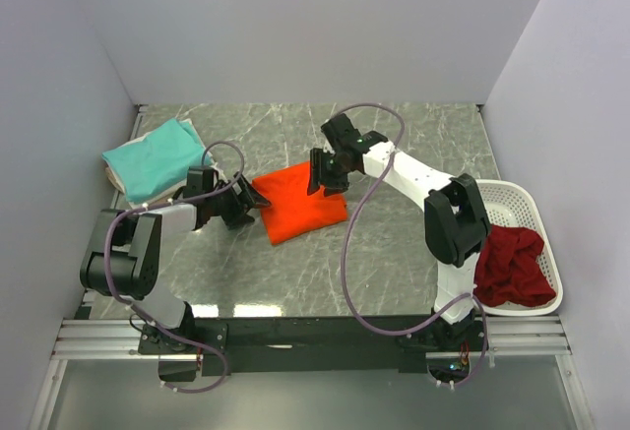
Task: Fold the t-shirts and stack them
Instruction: Neatly place the folded tshirt to the corner
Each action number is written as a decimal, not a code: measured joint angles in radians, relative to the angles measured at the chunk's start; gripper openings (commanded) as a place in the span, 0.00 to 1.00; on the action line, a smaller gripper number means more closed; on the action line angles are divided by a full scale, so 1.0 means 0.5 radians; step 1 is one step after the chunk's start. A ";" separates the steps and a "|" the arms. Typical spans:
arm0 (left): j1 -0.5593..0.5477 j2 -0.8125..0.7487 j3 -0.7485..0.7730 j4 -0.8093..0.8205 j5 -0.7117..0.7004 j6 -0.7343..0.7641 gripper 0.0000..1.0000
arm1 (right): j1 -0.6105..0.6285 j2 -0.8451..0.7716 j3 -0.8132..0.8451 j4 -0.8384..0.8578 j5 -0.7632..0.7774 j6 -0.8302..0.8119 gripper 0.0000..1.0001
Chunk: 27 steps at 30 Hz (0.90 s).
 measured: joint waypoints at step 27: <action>-0.172 0.155 -0.165 0.777 -0.221 -0.223 0.88 | -0.003 0.156 -0.121 0.114 -0.124 0.036 0.56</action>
